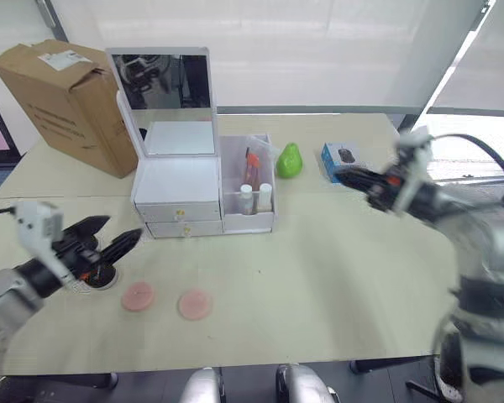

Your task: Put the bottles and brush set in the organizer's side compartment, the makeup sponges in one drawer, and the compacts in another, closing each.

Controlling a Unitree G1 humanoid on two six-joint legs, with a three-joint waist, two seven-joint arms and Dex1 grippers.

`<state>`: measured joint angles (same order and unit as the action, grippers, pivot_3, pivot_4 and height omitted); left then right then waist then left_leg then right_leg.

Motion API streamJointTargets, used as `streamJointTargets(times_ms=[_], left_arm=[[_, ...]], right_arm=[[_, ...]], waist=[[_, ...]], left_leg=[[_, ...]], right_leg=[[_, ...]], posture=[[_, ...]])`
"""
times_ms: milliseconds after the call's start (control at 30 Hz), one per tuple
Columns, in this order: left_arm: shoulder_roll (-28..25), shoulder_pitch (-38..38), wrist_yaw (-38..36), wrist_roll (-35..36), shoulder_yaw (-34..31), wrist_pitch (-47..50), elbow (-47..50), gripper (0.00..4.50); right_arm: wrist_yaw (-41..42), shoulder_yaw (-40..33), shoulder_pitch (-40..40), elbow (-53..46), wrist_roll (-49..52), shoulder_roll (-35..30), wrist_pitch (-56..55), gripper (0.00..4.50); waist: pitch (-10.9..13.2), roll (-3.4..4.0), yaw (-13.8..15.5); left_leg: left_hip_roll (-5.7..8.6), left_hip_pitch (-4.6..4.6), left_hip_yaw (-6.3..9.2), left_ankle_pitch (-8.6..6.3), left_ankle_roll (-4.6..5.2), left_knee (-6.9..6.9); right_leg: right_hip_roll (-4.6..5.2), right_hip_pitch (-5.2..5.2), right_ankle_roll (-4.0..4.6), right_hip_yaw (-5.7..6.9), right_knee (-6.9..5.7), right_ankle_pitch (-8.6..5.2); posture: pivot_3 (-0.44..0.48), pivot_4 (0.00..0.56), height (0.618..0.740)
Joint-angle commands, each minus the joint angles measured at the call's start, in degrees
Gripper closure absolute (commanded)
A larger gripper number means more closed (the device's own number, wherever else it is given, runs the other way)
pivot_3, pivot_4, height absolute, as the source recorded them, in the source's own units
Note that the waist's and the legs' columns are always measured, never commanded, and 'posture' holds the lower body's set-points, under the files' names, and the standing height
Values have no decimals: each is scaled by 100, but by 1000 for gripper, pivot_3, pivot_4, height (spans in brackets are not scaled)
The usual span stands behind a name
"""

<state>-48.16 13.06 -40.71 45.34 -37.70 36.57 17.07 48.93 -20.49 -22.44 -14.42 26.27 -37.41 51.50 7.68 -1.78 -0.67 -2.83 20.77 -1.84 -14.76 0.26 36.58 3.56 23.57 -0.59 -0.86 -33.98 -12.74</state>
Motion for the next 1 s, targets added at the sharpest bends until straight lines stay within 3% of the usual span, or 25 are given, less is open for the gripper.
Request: streamJointTargets(times_ms=[33, 200, 300, 433, 667, 867, 1000], left_arm=[[-277, 268, -645, -364, -534, -423, -692, 0], [-592, 463, -1146, -992, -817, -1061, -1887, 0], [-676, 401, -1288, -1169, -913, -1299, -2355, 0], [-758, 305, -1445, -1374, -885, -1534, -2726, 0], [-642, 102, -1383, -1438, -805, -1500, -2518, 0], [-582, -41, -1259, -1352, -555, -1139, -1824, 0], [-288, -107, -1016, -979, -308, -622, -872, 0]], right_arm=[[122, -970, 971, -332, 355, -88, -363, 2850], [581, -2056, 2451, -141, 604, -235, -1004, 1141], [692, -2389, 2830, 96, 723, -346, -1209, 107], [726, -2366, 3041, 191, 831, -393, -1393, 46], [542, -2099, 3047, 16, 1005, -294, -1512, 46], [396, -2024, 2829, -259, 1288, -506, -1340, 46], [344, -1200, 2359, -1011, 1755, -841, -772, 46]], waist=[[1, -14, 4], [3, -9, 50], [4, -16, 57], [5, -27, 62], [5, -29, 98], [5, -32, 142], [4, -33, 128]], left_leg=[[-1, 2, -1, -19, -33, -11], [11, 31, -34, -10, -17, -26], [9, 28, -42, -26, -45, -33], [5, 24, -40, -28, -47, -41], [3, 26, -54, -28, -48, -46], [2, 27, -81, -28, -48, -45], [-1, 26, -93, -27, -47, -45]], right_leg=[[5, 19, 0, -3, 1, 0], [40, 60, -4, 6, -3, 2], [68, 64, -5, 19, -1, 1], [83, 68, -6, 36, 2, 1], [87, 68, -10, 39, 1, 4], [88, 67, -13, 38, 1, 5], [88, 64, -15, 34, 0, 7]], posture=[[0, 150, 740], [0, 150, 740], [0, 150, 740], [0, 150, 740], [0, 150, 740], [0, 150, 740], [0, 150, 740]])
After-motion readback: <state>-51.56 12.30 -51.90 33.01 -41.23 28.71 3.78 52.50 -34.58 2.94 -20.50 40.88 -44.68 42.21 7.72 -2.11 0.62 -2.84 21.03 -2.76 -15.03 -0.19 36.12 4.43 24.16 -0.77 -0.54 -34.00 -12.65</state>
